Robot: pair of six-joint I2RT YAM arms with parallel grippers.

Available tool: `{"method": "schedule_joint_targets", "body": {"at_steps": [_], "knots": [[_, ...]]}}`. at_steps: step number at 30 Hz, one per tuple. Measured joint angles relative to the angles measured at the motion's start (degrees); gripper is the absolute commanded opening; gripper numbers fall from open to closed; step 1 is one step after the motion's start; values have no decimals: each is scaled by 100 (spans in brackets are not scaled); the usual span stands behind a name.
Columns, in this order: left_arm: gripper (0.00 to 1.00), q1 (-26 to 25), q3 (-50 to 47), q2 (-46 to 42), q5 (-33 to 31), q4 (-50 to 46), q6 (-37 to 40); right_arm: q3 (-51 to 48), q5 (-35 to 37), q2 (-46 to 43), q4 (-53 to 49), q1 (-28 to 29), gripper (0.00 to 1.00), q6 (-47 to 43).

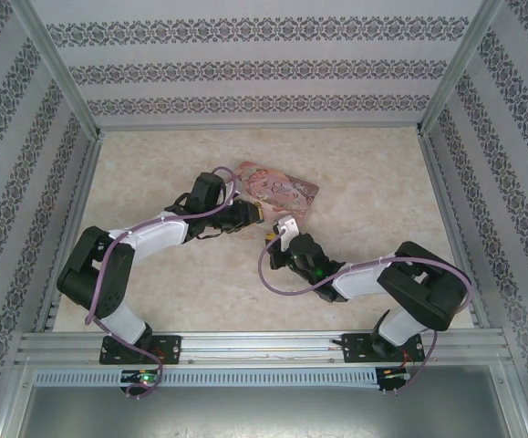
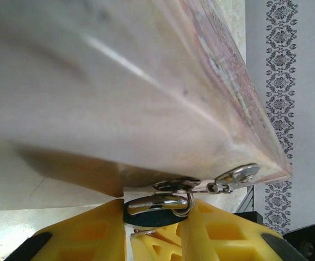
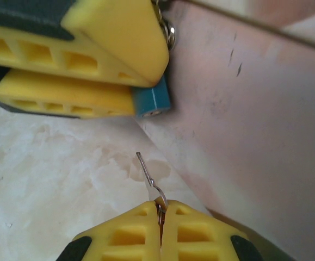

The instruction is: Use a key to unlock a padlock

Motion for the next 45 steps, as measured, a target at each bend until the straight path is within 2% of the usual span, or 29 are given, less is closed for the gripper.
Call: {"method": "schedule_joint_targets", "body": {"at_steps": [11,45], "knots": [[27,-2,0,0,2,0,-11,-37,17,55,442,-155,0,26],[27,2,11,15,-2,0,-46,-31,-195,297,844,-295,0,219]]}}
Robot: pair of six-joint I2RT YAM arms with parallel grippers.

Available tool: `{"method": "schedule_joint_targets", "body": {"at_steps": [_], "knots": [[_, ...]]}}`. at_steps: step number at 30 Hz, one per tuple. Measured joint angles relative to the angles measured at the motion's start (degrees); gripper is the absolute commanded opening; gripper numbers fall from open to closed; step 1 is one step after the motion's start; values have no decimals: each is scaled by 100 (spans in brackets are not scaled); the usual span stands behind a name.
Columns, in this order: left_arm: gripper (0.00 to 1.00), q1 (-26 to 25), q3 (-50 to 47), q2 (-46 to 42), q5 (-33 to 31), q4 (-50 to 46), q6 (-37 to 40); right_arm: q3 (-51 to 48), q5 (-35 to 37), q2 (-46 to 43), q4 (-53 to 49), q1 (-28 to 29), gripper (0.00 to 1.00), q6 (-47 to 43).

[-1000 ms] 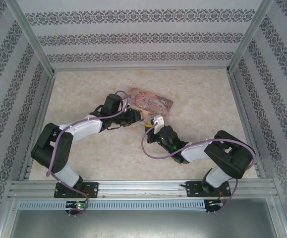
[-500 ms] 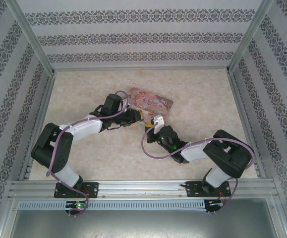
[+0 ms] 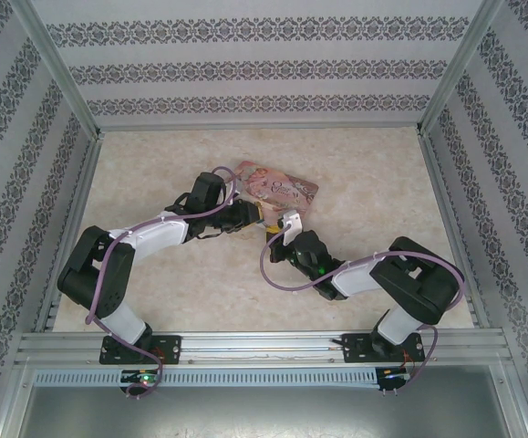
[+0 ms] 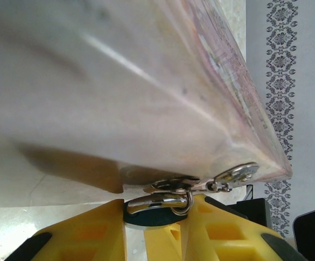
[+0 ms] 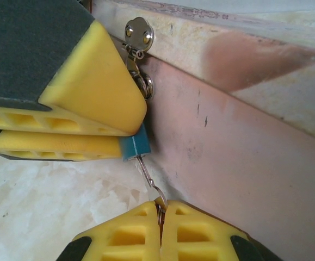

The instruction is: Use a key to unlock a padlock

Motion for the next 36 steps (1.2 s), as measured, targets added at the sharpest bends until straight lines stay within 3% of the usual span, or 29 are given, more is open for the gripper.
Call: {"method": "schedule_joint_targets", "body": {"at_steps": [18,36], "knots": [[27,13,0,7,-190,2,-122,319,-153,627,487,-46,0,149],[27,87,0,7,-306,92,-208,636,-330,717,269,-125,0,85]]}}
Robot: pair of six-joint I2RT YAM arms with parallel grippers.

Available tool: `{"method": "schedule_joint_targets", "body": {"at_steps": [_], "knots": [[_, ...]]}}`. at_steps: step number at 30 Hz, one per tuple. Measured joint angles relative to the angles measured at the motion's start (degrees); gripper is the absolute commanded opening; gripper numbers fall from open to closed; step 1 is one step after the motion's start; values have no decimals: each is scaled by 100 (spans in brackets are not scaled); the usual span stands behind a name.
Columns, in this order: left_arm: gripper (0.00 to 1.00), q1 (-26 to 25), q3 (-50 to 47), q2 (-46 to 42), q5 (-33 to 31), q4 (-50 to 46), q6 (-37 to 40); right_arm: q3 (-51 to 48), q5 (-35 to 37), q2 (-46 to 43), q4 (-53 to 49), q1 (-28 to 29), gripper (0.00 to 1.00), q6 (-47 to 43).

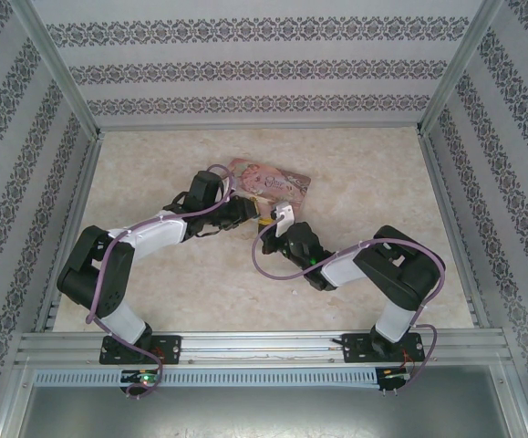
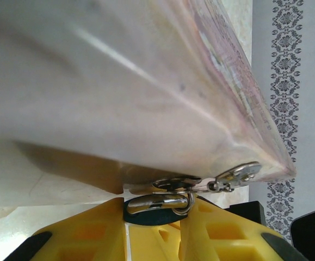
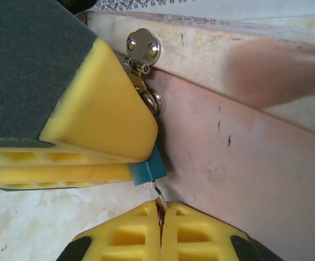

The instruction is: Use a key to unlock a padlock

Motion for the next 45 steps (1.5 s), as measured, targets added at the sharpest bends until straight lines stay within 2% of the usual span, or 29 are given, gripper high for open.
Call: {"method": "schedule_joint_targets", "body": {"at_steps": [20,31,39,45], "knots": [[27,0,-2,918,68,267,162,0,-48,861,166,-33,0,457],[46,0,-177,979,254,629,136,-44,-2,1012,369,-35,0,763],[53,111,-640,595,380,911,33,-190,-28,1054,522,-35,0,901],[55,560,-1425,-129,404,1432,-205,-227,-173,1045,597,-35,0,1064]]}}
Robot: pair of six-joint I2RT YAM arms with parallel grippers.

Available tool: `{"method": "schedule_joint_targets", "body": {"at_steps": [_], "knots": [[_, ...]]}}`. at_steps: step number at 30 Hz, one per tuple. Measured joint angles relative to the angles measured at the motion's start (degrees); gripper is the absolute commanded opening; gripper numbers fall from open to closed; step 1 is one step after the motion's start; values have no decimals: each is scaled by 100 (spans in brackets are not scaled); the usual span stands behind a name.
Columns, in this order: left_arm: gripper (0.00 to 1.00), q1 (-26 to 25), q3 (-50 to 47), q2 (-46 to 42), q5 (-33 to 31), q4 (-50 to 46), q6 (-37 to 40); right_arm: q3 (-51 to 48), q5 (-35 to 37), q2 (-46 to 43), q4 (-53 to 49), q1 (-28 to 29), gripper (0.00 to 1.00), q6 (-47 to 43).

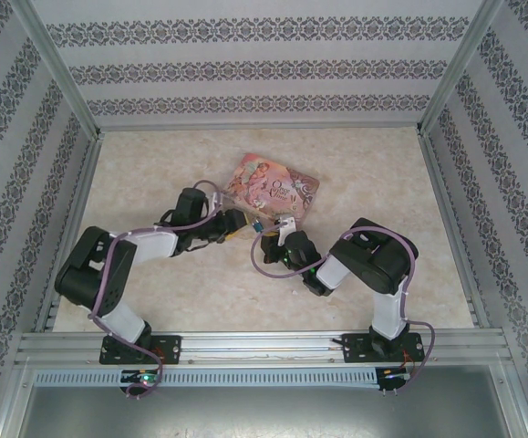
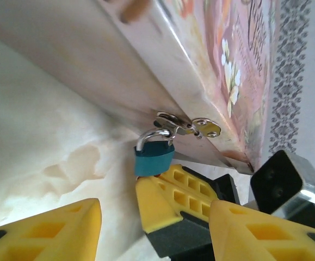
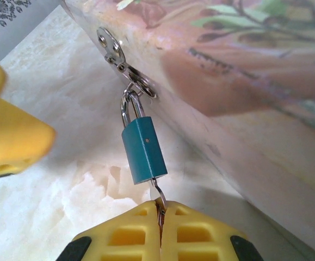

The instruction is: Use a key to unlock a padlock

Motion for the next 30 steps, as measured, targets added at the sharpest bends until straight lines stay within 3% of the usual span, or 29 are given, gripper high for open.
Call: {"method": "schedule_joint_targets", "body": {"at_steps": [11,30], "knots": [[55,153,-962,-793,-291,1058,-422,0,-407,-188,-153,-37,0,741],[54,151,-1054,63,-114,2166,-1222,-55,-564,-492,-341,-76,0,1674]]}}
